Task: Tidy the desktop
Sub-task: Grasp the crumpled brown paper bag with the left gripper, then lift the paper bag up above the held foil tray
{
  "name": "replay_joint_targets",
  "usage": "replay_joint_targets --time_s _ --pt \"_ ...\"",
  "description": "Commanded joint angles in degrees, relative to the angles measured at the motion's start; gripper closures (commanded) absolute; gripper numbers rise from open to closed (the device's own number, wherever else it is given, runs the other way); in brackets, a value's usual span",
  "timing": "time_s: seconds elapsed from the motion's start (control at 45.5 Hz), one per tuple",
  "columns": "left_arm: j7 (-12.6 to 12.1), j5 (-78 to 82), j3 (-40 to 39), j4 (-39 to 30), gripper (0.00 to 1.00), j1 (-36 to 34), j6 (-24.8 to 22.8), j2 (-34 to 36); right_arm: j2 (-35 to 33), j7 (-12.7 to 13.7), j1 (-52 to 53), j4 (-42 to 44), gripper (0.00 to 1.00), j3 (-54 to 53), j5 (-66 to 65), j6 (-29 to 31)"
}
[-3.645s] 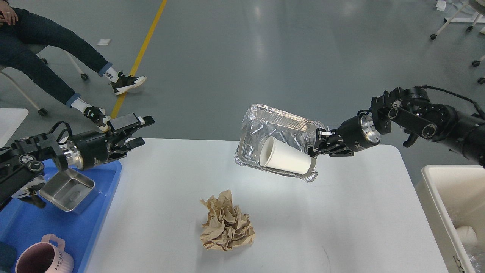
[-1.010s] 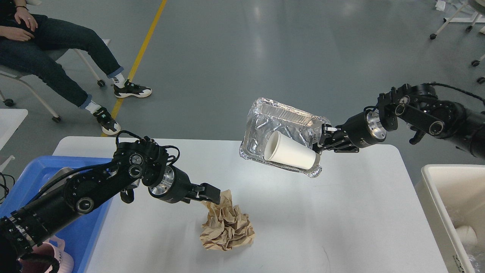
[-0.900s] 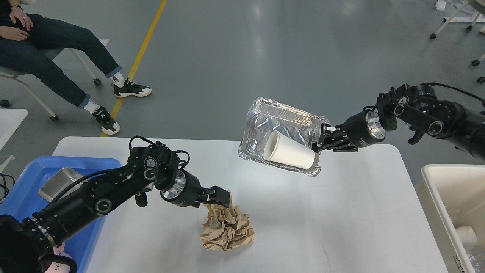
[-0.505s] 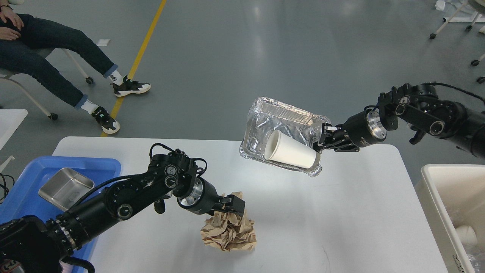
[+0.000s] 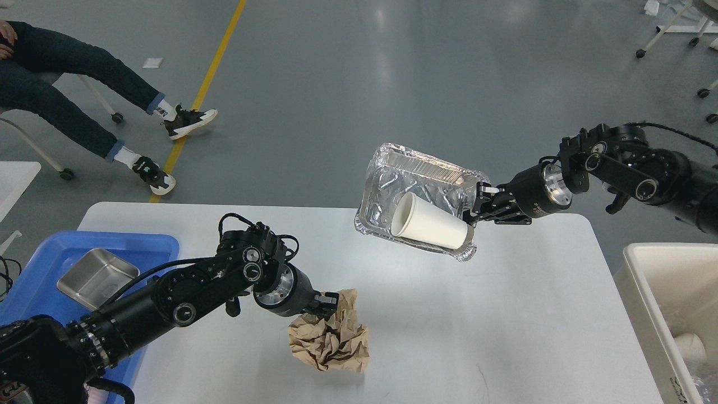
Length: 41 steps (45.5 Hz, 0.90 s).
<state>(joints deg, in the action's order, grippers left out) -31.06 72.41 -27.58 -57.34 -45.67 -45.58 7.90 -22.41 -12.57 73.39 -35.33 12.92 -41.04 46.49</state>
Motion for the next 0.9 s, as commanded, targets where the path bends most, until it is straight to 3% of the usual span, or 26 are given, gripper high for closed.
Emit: replay_joint_targets --time_s 0.0,0.439,0.593,0.878 --pt "0.21 -0.07 -0.45 -0.23 1.0 -1.7 0.15 0.27 -0.26 0.0 0.0 0.0 1.0 0.0 0.0 0.0" --pt "0.48 -3.15 -6.69 -0.67 1.0 -6.98 -1.35 11.34 -0.26 0.0 0.0 0.09 1.0 0.09 0.0 0.09" --pt "0.56 -5.08 -13.54 -0.58 1.0 -8.38 -1.7 15.91 0.0 0.0 0.0 0.0 1.0 0.09 -0.09 0.62" --pt "0.65 -10.53 -18.3 3.28 1.0 -25.95 -4.07 19.08 2.37 0.09 -0.52 -0.7 1.0 1.06 -0.09 0.71"
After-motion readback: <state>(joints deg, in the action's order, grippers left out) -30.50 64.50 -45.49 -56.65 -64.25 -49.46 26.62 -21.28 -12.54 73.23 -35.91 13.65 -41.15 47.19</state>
